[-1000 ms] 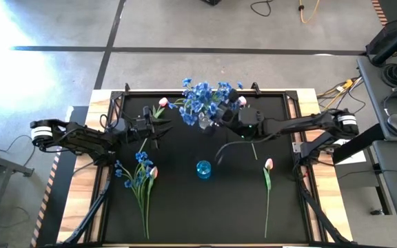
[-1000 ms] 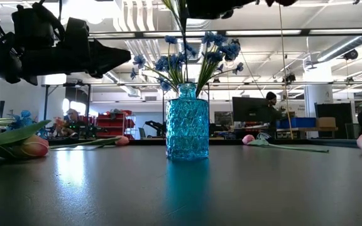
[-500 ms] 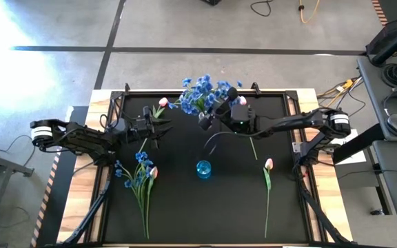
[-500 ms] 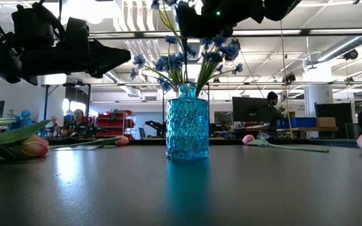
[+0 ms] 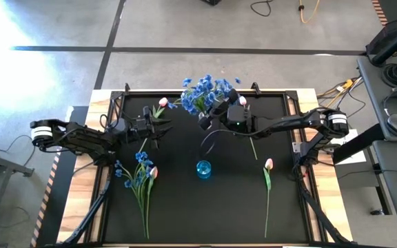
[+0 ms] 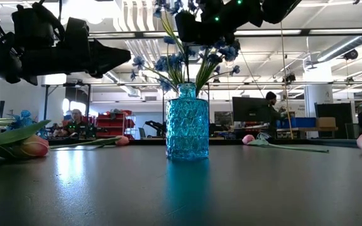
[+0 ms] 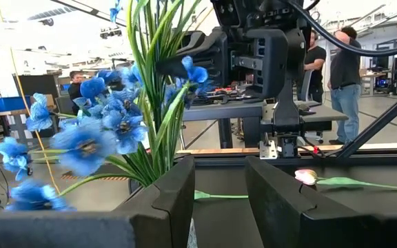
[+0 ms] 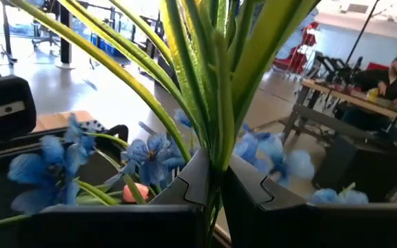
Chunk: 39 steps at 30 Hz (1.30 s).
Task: Sort flowers into vase by color
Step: Put the right blue flowers into the transparent vase
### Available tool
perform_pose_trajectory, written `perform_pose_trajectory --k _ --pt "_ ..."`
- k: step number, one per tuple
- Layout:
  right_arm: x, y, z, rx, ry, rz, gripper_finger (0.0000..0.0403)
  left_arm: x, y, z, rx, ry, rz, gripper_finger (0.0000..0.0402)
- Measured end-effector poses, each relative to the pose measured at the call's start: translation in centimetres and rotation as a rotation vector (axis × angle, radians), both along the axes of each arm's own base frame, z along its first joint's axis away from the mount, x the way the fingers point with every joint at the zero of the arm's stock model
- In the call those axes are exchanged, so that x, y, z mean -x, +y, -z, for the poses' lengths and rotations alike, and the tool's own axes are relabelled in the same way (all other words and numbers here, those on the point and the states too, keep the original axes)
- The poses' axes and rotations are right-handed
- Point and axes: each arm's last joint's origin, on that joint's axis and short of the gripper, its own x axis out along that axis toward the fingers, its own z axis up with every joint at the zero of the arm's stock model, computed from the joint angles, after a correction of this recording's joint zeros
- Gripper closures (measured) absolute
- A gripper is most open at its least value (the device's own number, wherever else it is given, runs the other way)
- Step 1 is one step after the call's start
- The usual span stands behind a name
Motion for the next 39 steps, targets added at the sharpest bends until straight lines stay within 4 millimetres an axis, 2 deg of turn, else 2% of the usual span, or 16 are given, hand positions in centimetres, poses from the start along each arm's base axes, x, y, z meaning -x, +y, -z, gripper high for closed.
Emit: perform_pose_trajectory --k 12,26,39 --pt "0.0 0.0 0.5 -0.056 -0.003 0.007 0.038 0.0 0.0 0.0 -0.001 -0.001 0.0 0.0287" --pt "0.2 0.0 0.9 -0.08 0.02 0.037 0.0265 0.0 0.0 0.0 0.0 -0.001 0.0 0.0287" --pt "0.6 0.1 2.2 -0.177 0.096 0.056 0.0223 0.0 0.0 0.0 0.0 -0.001 0.0 0.0287"
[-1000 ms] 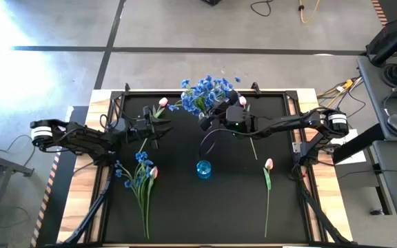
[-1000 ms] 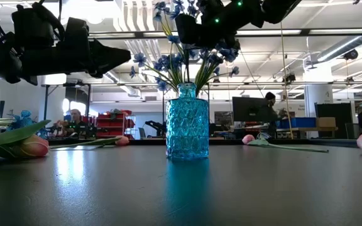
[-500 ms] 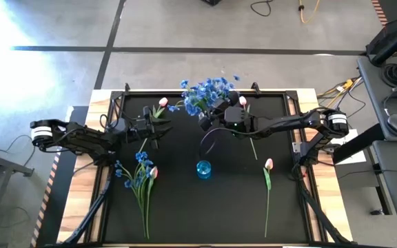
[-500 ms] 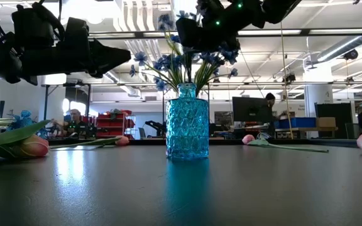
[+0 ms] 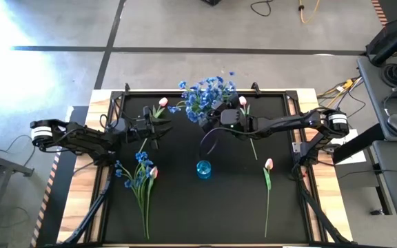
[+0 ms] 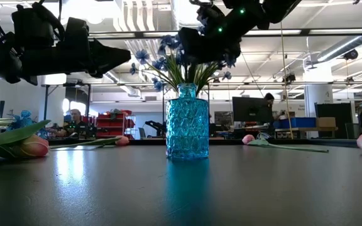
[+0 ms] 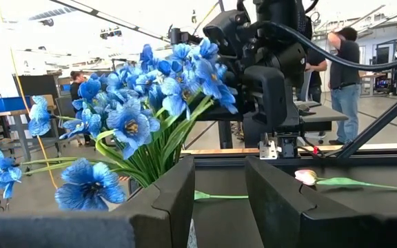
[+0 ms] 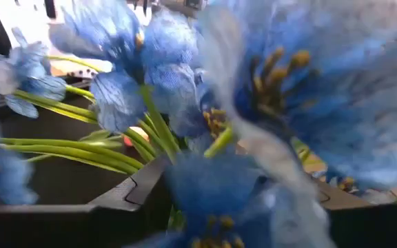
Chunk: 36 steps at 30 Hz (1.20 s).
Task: Sort flowers into vase by color
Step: Put the right blue flowers into the transparent vase
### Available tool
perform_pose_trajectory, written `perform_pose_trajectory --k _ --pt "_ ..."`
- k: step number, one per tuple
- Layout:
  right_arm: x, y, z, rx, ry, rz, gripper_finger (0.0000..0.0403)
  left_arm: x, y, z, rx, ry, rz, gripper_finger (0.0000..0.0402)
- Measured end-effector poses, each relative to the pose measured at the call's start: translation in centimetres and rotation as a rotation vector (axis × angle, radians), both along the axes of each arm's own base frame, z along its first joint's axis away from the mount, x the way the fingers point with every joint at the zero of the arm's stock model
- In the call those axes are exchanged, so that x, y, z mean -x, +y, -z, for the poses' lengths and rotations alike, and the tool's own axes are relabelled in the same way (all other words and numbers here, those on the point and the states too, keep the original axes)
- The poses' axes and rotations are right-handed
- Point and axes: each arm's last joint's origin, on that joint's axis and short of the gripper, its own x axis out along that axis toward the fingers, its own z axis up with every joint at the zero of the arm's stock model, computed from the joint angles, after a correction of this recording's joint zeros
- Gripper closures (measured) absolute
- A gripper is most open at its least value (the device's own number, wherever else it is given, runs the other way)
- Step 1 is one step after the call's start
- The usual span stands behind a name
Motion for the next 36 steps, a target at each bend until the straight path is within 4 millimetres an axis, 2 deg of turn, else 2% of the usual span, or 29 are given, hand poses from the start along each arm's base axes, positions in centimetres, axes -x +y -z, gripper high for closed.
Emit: perform_pose_trajectory --k 8,19,25,30,36 --pt "0.2 0.8 -0.2 0.008 0.034 -0.027 0.022 0.0 0.0 0.0 0.0 0.0 0.0 0.0287" --pt "2.1 2.3 -1.9 -0.011 0.096 -0.06 0.022 0.0 0.0 0.0 0.0 0.0 0.0 0.0287" --pt "2.9 3.7 -2.1 -0.015 0.162 -0.106 0.0221 0.0 0.0 0.0 -0.003 0.001 -0.001 0.0287" --pt "3.8 5.1 -2.2 -0.054 0.222 -0.181 0.0238 0.0 0.0 0.0 -0.003 0.001 -0.001 0.0287" --pt "4.9 6.6 -0.9 -0.167 0.289 -0.205 0.0288 -0.1 0.0 -0.1 -0.001 -0.002 0.0 0.0287"
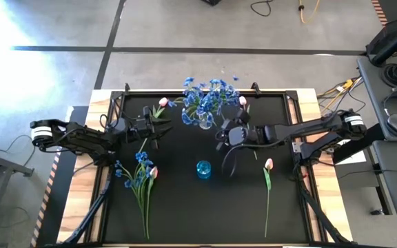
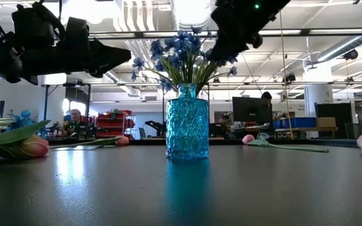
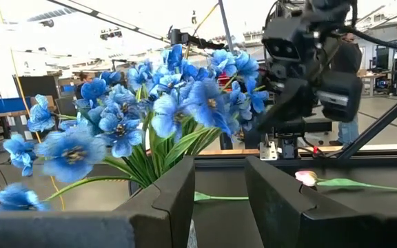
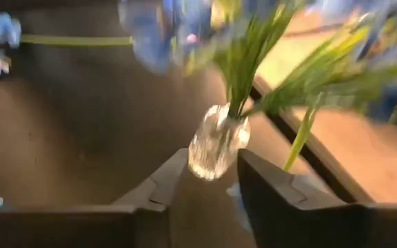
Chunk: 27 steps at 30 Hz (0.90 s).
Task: Sort flowers into vase by color
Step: Put the right blue flowers into the transparent vase, then put the blue flowers into the transparent vase
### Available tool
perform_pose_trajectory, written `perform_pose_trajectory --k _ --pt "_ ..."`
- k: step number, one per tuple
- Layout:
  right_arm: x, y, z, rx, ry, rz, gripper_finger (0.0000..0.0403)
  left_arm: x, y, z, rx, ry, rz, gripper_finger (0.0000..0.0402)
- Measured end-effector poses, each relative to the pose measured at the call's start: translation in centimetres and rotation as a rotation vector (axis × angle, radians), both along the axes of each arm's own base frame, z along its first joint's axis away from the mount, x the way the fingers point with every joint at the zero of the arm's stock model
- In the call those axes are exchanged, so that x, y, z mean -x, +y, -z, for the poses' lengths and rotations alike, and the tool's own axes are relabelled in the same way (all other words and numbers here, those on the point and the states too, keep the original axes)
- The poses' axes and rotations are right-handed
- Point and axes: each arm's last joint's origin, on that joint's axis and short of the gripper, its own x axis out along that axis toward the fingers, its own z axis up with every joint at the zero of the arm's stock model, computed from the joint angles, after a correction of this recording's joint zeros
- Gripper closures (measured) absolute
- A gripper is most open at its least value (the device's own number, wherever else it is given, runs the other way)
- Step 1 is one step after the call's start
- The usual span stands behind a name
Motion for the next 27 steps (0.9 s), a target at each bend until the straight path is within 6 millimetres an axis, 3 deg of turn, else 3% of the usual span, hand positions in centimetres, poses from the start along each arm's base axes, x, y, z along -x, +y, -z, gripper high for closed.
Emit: perform_pose_trajectory --k 8,16,22,27 --pt "1.6 0.9 3.5 -0.058 0.094 -0.022 0.0385 0.0 0.0 0.0 0.001 0.002 0.0 0.0287" --pt "3.8 0.8 6.0 -0.095 0.056 -0.067 0.0394 0.0 0.0 0.0 0.006 0.001 -0.002 0.0287" --pt "6.2 0.6 5.4 -0.087 -0.011 -0.08 0.0394 -0.8 -0.4 0.0 0.061 0.108 0.0 0.0309" --pt "8.2 0.4 4.6 -0.064 -0.054 -0.103 0.0394 -2.5 -1.5 -1.3 0.196 0.394 0.062 0.0359"
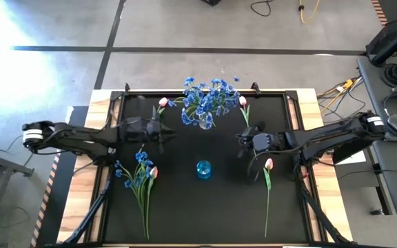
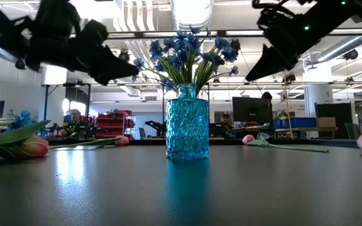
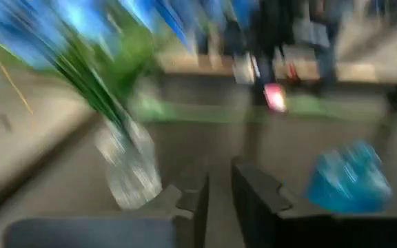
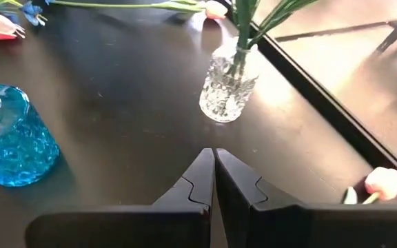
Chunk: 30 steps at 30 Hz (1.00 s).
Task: Sort flowers into vase by color
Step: Put the blue flowers into the transparent vase
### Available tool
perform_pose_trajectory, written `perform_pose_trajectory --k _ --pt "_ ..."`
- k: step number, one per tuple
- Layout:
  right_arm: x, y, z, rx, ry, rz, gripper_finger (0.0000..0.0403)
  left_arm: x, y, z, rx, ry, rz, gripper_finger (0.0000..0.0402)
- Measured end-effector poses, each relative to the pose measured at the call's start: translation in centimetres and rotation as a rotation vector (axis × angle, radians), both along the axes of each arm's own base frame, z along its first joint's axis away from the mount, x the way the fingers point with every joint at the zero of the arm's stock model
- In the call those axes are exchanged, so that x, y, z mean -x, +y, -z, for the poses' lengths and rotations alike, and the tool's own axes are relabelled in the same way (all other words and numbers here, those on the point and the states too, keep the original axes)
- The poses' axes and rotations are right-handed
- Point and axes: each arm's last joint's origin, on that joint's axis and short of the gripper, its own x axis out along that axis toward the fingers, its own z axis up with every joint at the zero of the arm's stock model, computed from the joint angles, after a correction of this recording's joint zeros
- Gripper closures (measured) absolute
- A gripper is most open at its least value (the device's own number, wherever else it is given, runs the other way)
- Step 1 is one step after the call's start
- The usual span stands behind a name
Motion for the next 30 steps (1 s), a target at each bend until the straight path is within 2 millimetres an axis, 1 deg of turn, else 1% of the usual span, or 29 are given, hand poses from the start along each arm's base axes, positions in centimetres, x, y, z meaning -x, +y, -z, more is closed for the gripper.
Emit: perform_pose_trajectory --k 4,8,11,14,17,22,24,27,30 --pt "1.5 -0.2 0.1 0.034 -0.006 -0.017 0.0394 -0.7 -1.8 -2.1 0.103 0.259 0.006 0.0394" --pt "2.9 -0.3 0.7 0.055 -0.011 -0.032 0.0394 -0.7 -3.8 -4.1 0.278 0.411 -0.007 0.0399" --pt "3.6 -0.4 1.0 0.056 -0.025 -0.036 0.0394 0.0 -5.3 -4.9 0.464 0.53 -0.038 0.0401" --pt "4.2 -0.4 0.9 0.055 -0.049 -0.036 0.0394 0.8 -7.1 -5.3 0.643 0.634 -0.124 0.0401" --pt "4.5 -0.5 0.9 0.054 -0.064 -0.035 0.0394 1.4 -9.2 -5.9 0.793 0.651 -0.215 0.0401" --pt "4.9 -0.5 1.6 0.057 -0.053 -0.037 0.0394 2.8 -12.7 -6.2 1.02 0.662 -0.475 0.0401" --pt "4.9 -0.5 1.9 0.071 -0.064 -0.047 0.0394 3.6 -14.1 -5.7 1.098 0.69 -0.602 0.0401" --pt "4.7 -0.5 2.1 0.087 -0.09 -0.085 0.0394 4.8 -15.8 -4.6 1.164 0.746 -0.766 0.0397" --pt "4.5 -0.7 2.1 0.082 -0.112 -0.119 0.0394 5.4 -17.1 -3.7 1.232 0.799 -0.858 0.0373"
